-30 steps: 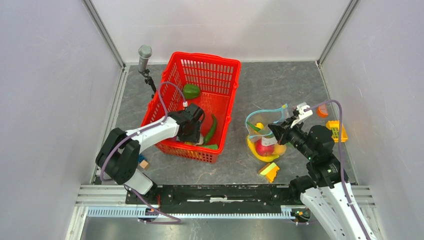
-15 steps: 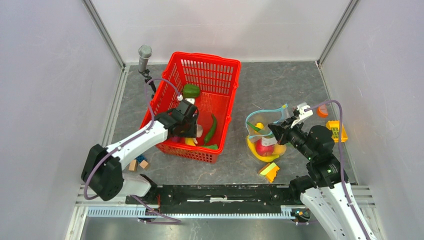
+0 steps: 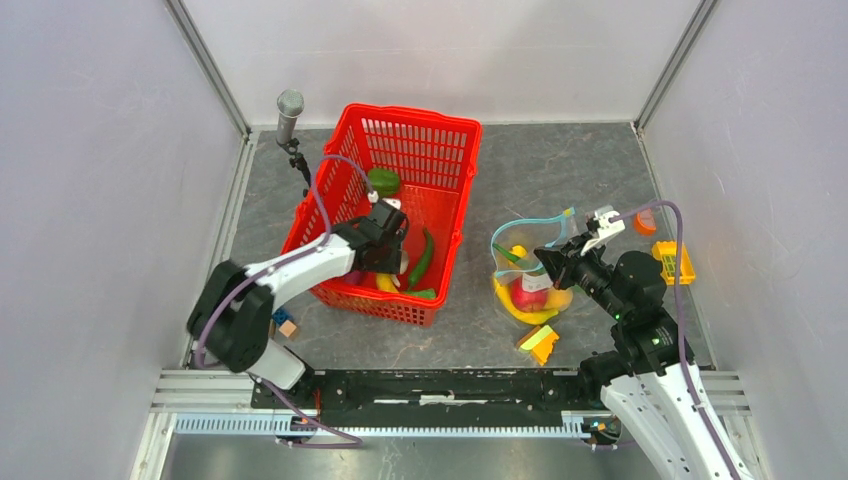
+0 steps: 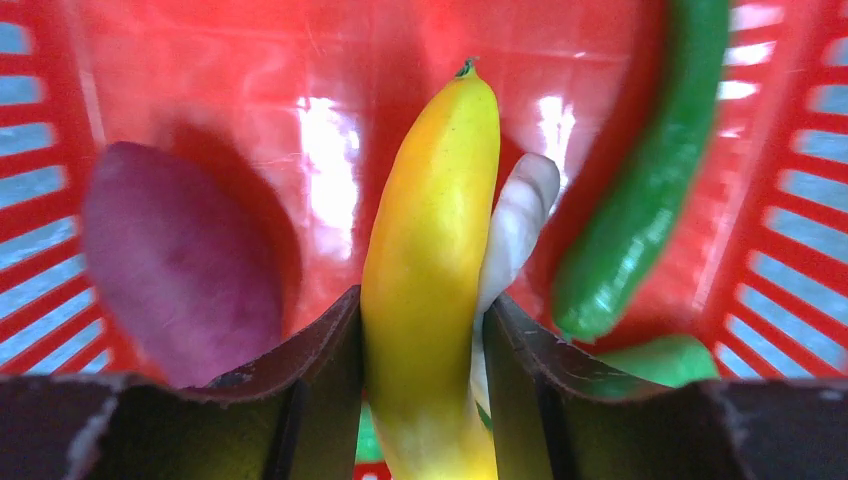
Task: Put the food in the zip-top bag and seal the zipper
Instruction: Adjust the fake fruit in the bin.
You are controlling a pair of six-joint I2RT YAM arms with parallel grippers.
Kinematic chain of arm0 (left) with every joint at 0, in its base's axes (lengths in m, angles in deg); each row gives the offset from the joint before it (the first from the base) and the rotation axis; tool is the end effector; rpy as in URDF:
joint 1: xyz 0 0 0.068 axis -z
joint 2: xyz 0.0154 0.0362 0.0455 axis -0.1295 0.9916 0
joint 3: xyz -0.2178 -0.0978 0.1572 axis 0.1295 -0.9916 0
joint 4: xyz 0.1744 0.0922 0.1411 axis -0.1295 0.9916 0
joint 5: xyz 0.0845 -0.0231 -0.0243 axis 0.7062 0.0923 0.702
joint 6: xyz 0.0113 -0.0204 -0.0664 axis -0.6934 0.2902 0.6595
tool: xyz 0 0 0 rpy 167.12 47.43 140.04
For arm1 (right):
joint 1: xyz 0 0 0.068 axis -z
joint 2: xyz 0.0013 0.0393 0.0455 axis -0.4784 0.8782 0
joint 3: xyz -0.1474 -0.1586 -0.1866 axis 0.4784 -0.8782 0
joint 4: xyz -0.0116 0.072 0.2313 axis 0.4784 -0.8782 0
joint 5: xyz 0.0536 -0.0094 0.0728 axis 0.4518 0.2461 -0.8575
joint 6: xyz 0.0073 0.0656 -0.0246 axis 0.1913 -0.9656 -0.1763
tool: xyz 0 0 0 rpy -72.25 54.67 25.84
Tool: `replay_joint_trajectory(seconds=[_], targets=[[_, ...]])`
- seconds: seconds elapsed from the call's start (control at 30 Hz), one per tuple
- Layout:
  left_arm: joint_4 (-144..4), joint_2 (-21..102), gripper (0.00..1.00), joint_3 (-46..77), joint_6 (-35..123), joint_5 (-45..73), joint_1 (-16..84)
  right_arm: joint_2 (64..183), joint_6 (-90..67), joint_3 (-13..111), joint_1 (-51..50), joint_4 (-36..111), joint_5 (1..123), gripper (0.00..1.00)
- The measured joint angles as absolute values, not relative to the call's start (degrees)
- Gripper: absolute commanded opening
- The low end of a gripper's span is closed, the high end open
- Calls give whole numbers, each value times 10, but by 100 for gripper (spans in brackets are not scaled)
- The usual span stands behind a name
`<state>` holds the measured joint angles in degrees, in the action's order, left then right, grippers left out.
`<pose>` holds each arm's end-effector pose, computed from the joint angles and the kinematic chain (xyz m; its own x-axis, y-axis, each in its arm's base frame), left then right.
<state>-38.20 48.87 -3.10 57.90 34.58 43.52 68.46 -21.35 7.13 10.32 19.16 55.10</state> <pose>0.2334 -0.1546 0.2186 -0.8355 0.0911 -0.5419 0.1420 0.9885 -0.0528 0.1024 0.0494 0.3004 -0.3328 0.1833 -0.9250 -0.4656 0.8211 0.3301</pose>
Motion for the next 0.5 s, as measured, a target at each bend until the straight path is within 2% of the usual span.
replay_joint_trajectory(seconds=[0.03,0.13,0.23,0.33,0.4,0.5], targets=[[-388,517,53,-31,579,345,435,685,-215,71,103,192,551,5],[-401,573,56,-31,581,346,435,684,-220,70,103,193,550,5],[-408,578,66,-30,584,347,435,683,-223,70,103,193,548,6],[-412,578,69,-27,584,348,434,680,-224,70,103,193,548,6],[-412,578,66,-27,584,352,434,679,-224,70,103,193,548,6],[-411,576,55,-27,585,352,434,679,-224,70,103,193,548,6]])
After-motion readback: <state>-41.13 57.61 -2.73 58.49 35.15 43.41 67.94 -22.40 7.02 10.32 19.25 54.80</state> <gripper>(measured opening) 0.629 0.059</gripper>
